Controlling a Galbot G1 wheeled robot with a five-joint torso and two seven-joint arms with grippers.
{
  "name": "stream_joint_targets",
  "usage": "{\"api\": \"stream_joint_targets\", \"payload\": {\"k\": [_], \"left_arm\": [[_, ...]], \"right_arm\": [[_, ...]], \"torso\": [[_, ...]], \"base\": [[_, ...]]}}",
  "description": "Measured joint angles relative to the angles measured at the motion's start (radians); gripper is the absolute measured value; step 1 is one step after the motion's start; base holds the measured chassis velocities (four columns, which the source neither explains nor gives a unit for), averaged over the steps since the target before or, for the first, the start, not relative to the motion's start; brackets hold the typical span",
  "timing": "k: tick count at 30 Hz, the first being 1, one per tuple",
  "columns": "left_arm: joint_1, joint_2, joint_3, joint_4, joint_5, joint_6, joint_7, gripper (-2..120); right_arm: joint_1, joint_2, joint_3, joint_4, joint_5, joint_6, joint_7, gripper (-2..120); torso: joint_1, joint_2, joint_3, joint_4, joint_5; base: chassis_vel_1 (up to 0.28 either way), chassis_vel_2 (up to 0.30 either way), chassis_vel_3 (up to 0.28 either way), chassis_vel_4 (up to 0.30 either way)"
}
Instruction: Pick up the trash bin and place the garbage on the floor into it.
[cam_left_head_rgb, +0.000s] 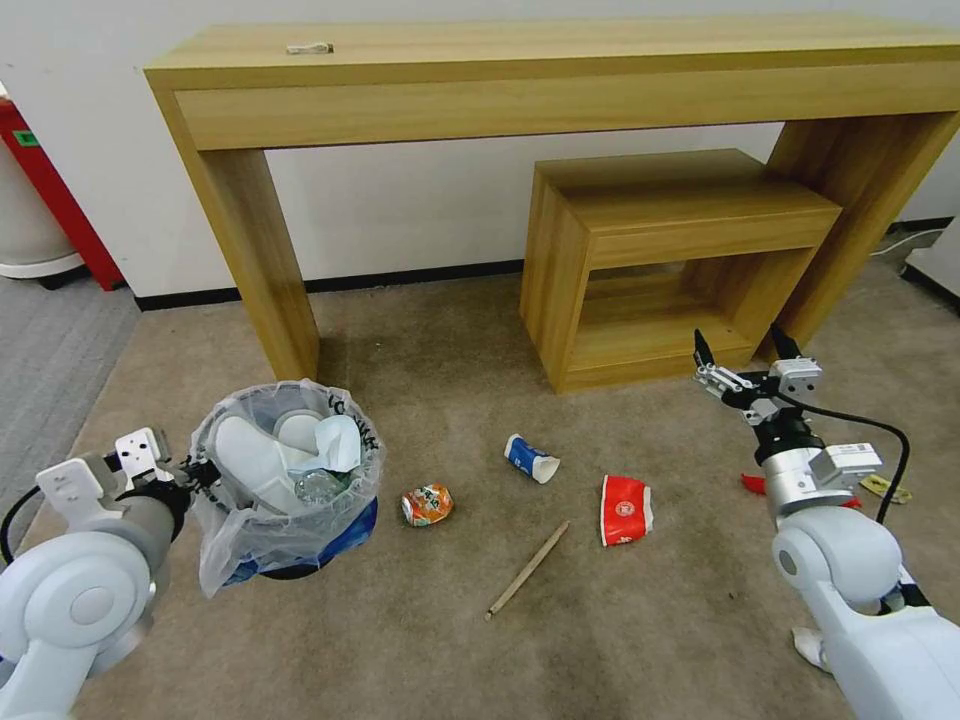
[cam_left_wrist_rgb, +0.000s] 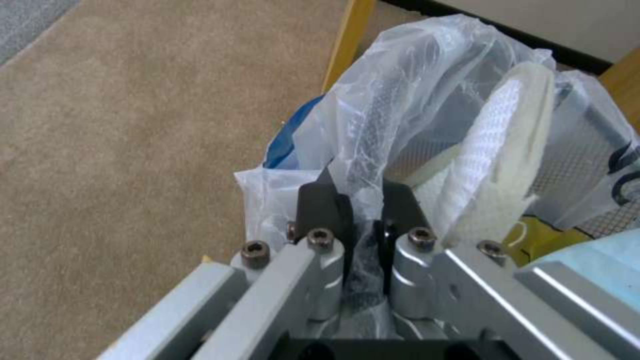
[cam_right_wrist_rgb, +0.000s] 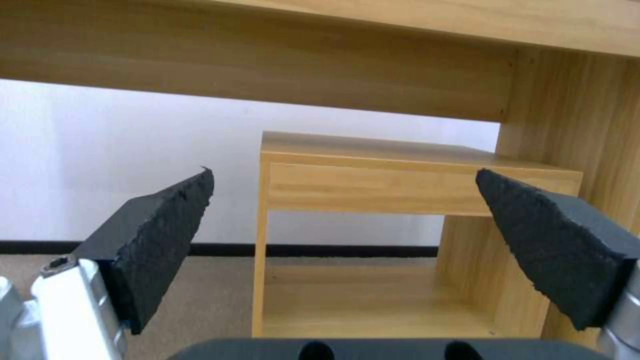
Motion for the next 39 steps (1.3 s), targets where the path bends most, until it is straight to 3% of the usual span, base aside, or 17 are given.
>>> {"api": "stream_joint_targets", "payload": {"k": [13,20,24,25,28,29,32,33,36,39], "left_arm": [[0.002,-0.004,0.001,-0.01,0.001,0.001,0.001,3],[0.005,-0.01,0.002,-0.014,0.002,0.002,0.003,3],[0.004,-0.011,0.002,-0.017,0.003,0.003,0.003,3],[0.004,-0.011,0.002,-0.019,0.003,0.003,0.003,3],[0.007,-0.01,-0.002,-0.02,0.003,0.003,0.003,3],[0.007,-0.01,-0.002,-0.02,0.003,0.003,0.003,3],[0.008,-0.01,0.0,-0.021,0.005,0.003,0.003,3],[0.008,-0.01,0.0,-0.021,0.005,0.003,0.003,3],[-0.001,-0.006,0.01,-0.016,0.005,0.003,0.004,3],[-0.002,-0.005,0.011,-0.015,0.005,0.003,0.005,3]], "right_arm": [[-0.023,-0.002,0.001,0.011,0.0,0.001,0.006,100],[-0.078,-0.012,-0.037,0.038,0.002,-0.087,0.047,100],[-0.087,-0.012,-0.094,0.042,0.025,-0.188,0.14,100],[-0.086,-0.011,-0.133,0.047,0.056,-0.248,0.205,100],[-0.064,-0.008,-0.221,0.068,0.198,-0.424,0.354,100],[-0.064,-0.008,-0.221,0.068,0.198,-0.424,0.354,100],[-0.018,0.004,-0.295,0.073,0.412,-0.604,0.476,100],[-0.018,0.004,-0.295,0.073,0.412,-0.604,0.476,100],[0.015,0.026,-0.328,0.056,0.585,-0.695,0.558,100],[0.024,0.034,-0.332,0.044,0.635,-0.711,0.562,100]], "torso": [[0.0,0.0,0.0,0.0,0.0001],[0.0,0.0,0.0,-0.0001,0.0001],[0.0,0.0,0.0,0.0,0.0],[0.0,0.0,0.0,-0.0001,0.0],[0.0,0.0,0.0,-0.0001,0.0],[0.0,0.0,0.0,-0.0001,0.0],[0.0,0.0,0.0,0.0,0.0],[0.0,0.0,0.0,0.0,0.0],[0.0,0.0,0.0,0.0,-0.0002],[0.0,0.0,0.0,-0.0001,0.0]], "base": [[-0.046,0.049,0.05,-0.05],[-0.094,0.126,0.111,-0.081],[-0.002,0.013,0.0,0.0],[0.0,0.0,0.0,0.0],[0.0,0.0,0.0,0.0],[0.0,0.0,0.0,0.0],[0.0,0.0,0.0,0.0],[0.0,0.0,0.0,0.0],[0.0,0.0,0.0,0.0],[0.0,0.0,0.0,0.0]]}}
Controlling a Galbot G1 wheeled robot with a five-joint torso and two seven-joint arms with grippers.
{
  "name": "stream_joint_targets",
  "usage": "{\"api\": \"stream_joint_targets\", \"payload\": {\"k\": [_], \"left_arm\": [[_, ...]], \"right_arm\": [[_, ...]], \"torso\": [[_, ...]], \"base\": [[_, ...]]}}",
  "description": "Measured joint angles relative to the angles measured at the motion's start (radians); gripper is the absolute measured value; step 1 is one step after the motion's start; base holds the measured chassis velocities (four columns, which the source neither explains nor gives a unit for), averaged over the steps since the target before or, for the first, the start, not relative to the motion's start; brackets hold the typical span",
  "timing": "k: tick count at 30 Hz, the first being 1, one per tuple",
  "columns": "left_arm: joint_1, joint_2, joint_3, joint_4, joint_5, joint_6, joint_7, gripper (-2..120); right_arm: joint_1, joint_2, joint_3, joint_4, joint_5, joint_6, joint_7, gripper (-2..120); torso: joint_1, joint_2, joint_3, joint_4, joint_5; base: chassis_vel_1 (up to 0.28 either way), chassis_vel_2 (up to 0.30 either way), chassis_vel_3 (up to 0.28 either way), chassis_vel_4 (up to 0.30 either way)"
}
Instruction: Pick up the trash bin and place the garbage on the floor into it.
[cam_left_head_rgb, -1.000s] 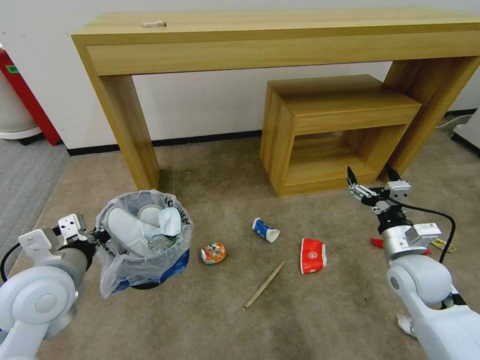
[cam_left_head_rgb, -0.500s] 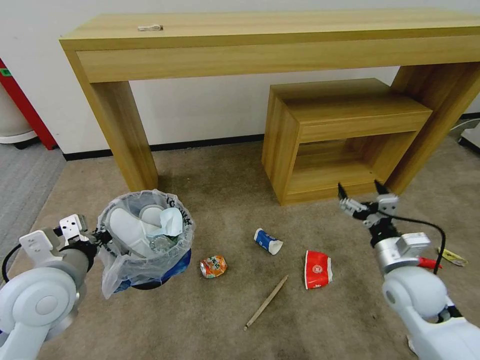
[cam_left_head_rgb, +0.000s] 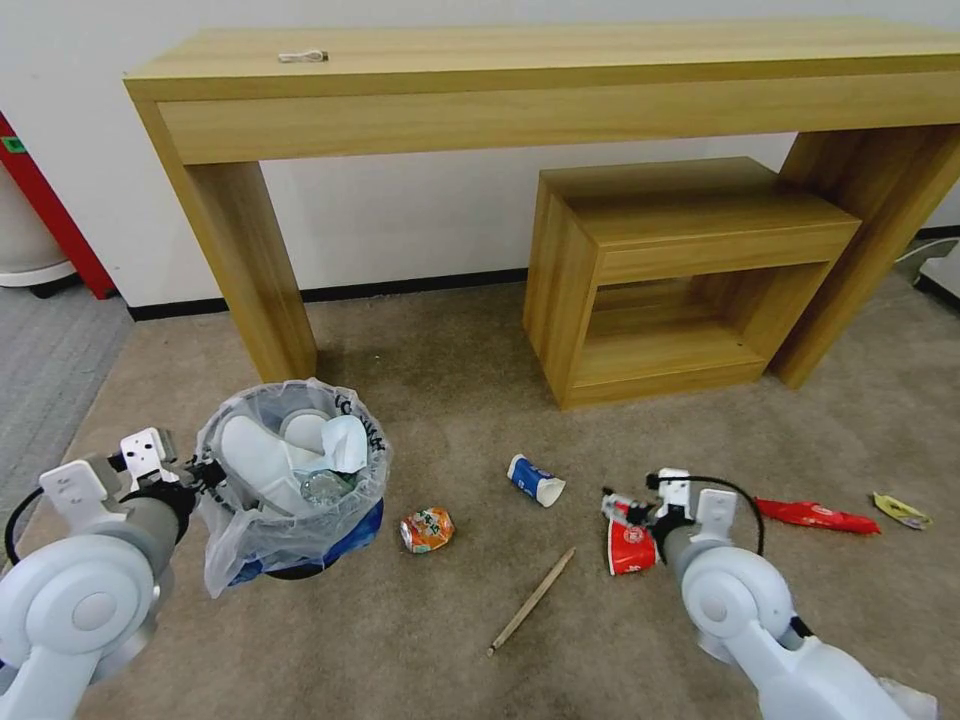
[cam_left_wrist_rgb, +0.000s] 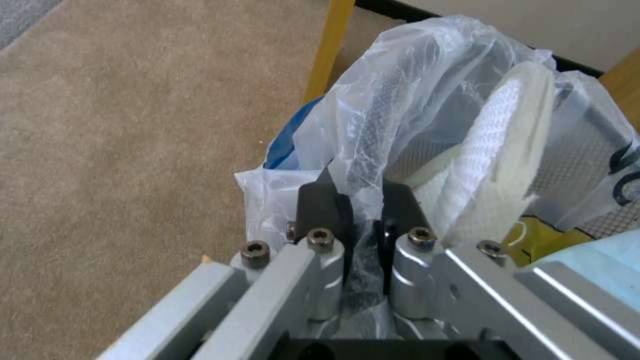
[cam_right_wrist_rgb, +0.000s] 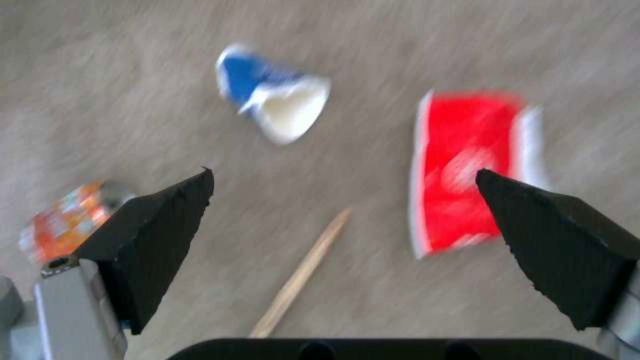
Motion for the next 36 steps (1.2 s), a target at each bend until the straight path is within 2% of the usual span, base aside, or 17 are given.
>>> {"api": "stream_joint_targets", "payload": {"k": [1,5,9,18,36], "left_arm": [[-0.002,0.002,0.001,0.003,0.0,0.0,0.001,3],[-0.005,0.003,0.006,0.006,0.001,0.0,0.002,3],[-0.008,-0.002,0.015,0.01,0.006,0.0,0.003,3],[-0.005,0.0,0.013,0.012,0.008,0.0,0.011,3],[-0.01,0.004,0.017,0.022,0.007,-0.002,0.022,3]], "right_arm": [[0.013,0.021,-0.003,-0.025,0.082,-0.022,0.0,100],[0.033,0.061,-0.017,-0.07,0.16,-0.039,-0.003,100],[0.053,0.108,-0.05,-0.118,0.18,-0.044,-0.016,100],[0.092,0.173,-0.101,-0.21,0.152,-0.008,-0.021,100],[0.076,0.187,-0.096,-0.304,0.076,0.034,-0.02,100]], "torso": [[0.0,0.0,0.0,0.0,-0.0002],[0.0,0.0,0.0,0.0001,-0.0001],[0.0,0.0,0.0,0.0,0.0],[0.0,0.0,0.0,0.0001,-0.0001],[0.0,0.0,0.0,0.0,0.0]], "base": [[0.0,0.0,0.0,0.0],[0.0,0.0,0.0,0.0],[0.0,0.0,0.0,0.0],[0.0,0.0,0.0,0.0],[0.0,0.0,0.0,0.0]]}}
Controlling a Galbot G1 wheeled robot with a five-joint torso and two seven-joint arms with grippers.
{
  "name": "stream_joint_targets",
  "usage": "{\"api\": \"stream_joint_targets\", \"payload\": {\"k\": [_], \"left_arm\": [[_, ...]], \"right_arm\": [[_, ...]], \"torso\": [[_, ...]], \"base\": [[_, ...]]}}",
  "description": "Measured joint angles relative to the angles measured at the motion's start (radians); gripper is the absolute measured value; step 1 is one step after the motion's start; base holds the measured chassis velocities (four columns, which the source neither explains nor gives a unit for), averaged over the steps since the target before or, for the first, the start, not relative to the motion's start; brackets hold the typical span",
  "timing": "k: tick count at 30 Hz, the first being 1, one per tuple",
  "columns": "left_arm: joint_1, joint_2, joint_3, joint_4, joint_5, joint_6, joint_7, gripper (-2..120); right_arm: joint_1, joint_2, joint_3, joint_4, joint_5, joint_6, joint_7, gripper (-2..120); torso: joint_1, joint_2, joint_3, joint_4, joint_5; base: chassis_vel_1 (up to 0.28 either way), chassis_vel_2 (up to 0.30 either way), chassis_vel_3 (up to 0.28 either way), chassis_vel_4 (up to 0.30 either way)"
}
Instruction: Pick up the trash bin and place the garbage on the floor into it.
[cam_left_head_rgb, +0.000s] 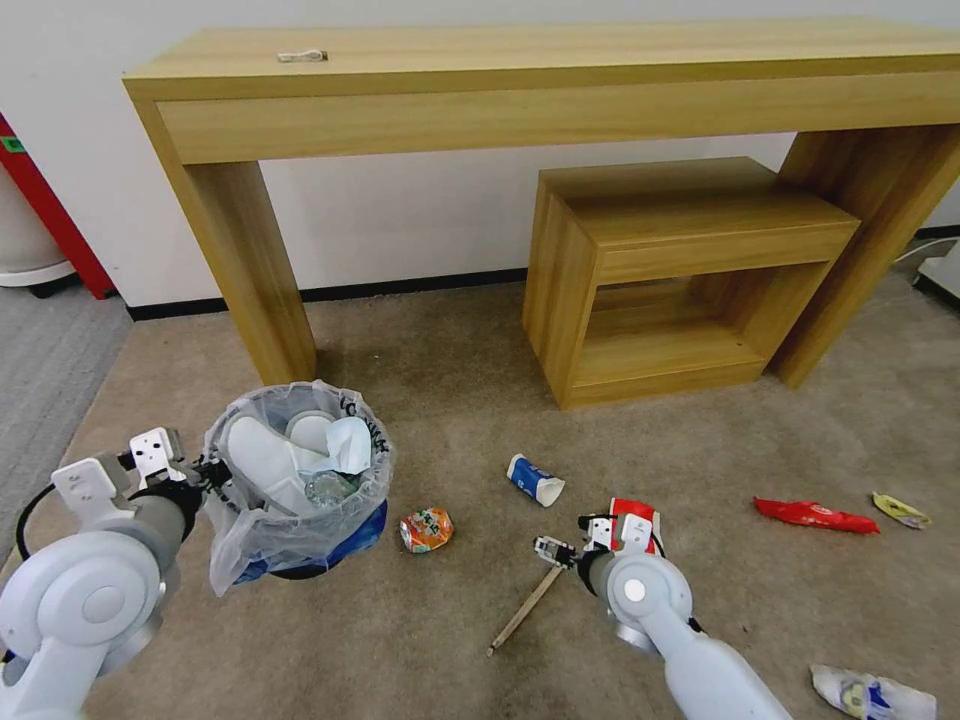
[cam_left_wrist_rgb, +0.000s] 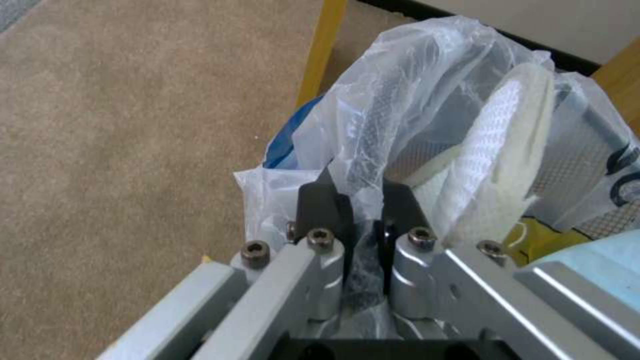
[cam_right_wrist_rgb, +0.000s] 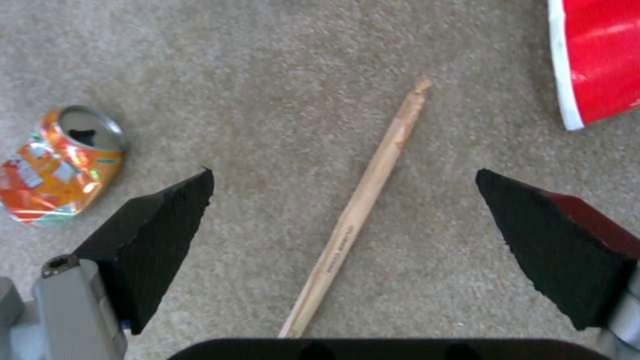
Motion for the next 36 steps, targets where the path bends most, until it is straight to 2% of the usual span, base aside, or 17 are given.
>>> {"api": "stream_joint_targets", "payload": {"k": [21,24,26,28,32,33,36], "left_arm": [[-0.009,-0.006,0.004,0.021,0.002,-0.003,0.014,3],[-0.012,-0.006,0.006,0.025,0.003,-0.003,0.015,3],[-0.016,-0.006,0.009,0.03,0.003,-0.003,0.015,3],[-0.018,-0.005,0.009,0.032,0.003,-0.004,0.016,3],[-0.021,-0.003,0.011,0.037,0.004,-0.004,0.018,3],[-0.021,-0.003,0.011,0.037,0.004,-0.004,0.018,3],[-0.023,-0.002,0.012,0.04,0.004,-0.004,0.02,3]], "right_arm": [[0.008,0.075,-0.076,-0.162,-0.14,0.014,-0.054,99],[0.007,0.078,-0.077,-0.164,-0.142,0.015,-0.055,95],[0.006,0.077,-0.077,-0.164,-0.144,0.015,-0.056,84],[0.005,0.076,-0.077,-0.163,-0.144,0.015,-0.057,82],[0.004,0.074,-0.075,-0.159,-0.148,0.015,-0.063,61],[0.004,0.074,-0.075,-0.159,-0.148,0.015,-0.063,61],[0.005,0.077,-0.076,-0.161,-0.153,0.015,-0.066,50]], "torso": [[0.0,0.0,0.0,0.0,0.0],[0.0,0.0,0.0,0.0,0.0001],[0.0,0.0,0.0,0.0,0.0],[0.0,0.0,0.0,0.0,0.0],[0.0,0.0,0.0,0.0,0.0],[0.0,0.0,0.0,0.0,0.0],[0.0,0.0,0.0,0.0,0.0]], "base": [[0.0,0.0,0.0,0.0],[0.0,0.0,0.0,0.0],[0.0,0.0,0.0,0.0],[0.0,0.0,0.0,0.0],[0.0,0.0,0.0,0.0],[0.0,0.0,0.0,0.0],[0.0,0.0,0.0,0.0]]}}
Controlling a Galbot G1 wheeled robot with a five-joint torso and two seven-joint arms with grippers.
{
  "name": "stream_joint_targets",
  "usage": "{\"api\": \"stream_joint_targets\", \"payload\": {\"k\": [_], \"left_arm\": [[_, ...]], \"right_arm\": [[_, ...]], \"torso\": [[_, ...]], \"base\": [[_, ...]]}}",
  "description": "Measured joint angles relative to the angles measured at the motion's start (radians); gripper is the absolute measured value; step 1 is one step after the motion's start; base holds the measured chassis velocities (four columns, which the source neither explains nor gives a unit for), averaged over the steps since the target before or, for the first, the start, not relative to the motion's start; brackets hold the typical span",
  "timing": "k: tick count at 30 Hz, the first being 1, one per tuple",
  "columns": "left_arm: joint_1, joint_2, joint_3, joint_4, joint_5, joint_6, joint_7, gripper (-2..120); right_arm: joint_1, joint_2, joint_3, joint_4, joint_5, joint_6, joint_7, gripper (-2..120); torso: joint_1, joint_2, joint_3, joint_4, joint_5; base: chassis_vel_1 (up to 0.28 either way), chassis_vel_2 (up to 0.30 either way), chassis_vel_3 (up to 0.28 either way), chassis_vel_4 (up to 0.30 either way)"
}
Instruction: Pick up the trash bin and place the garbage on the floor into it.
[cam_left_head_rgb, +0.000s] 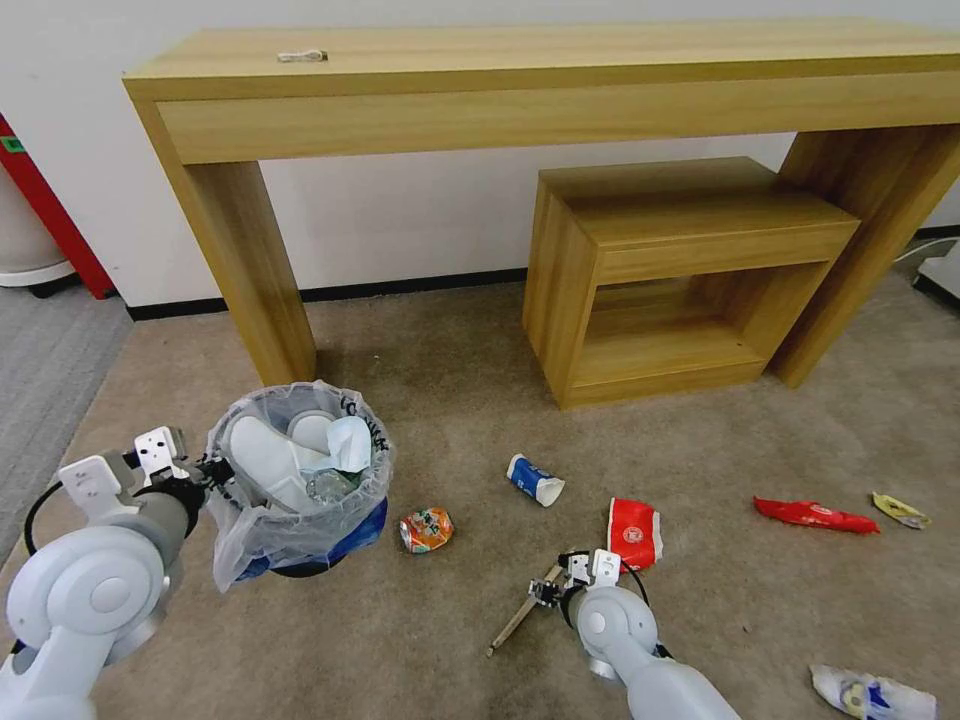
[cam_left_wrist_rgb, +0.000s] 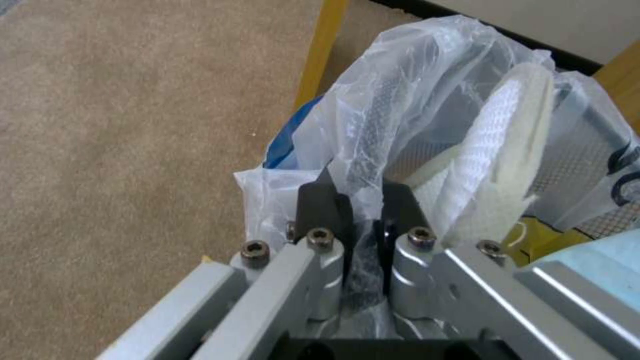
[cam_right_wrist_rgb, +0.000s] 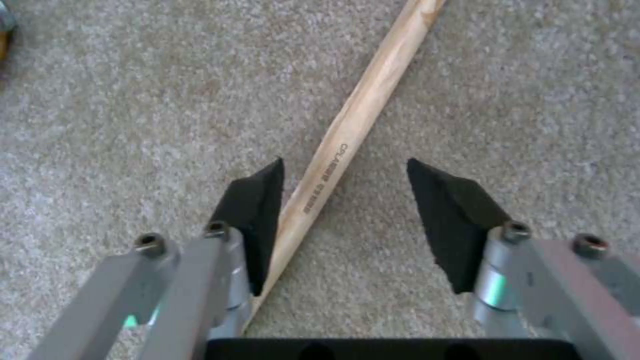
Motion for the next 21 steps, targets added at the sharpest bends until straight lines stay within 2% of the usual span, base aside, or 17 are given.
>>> {"api": "stream_joint_targets", "payload": {"k": [21], "left_arm": [[-0.001,0.003,0.003,0.008,0.001,-0.001,0.009,3]], "right_arm": [[0.026,0.014,-0.023,-0.035,-0.015,-0.002,-0.011,45]], "torso": [[0.0,0.0,0.0,0.0,0.0]], "base": [[0.0,0.0,0.0,0.0]]}}
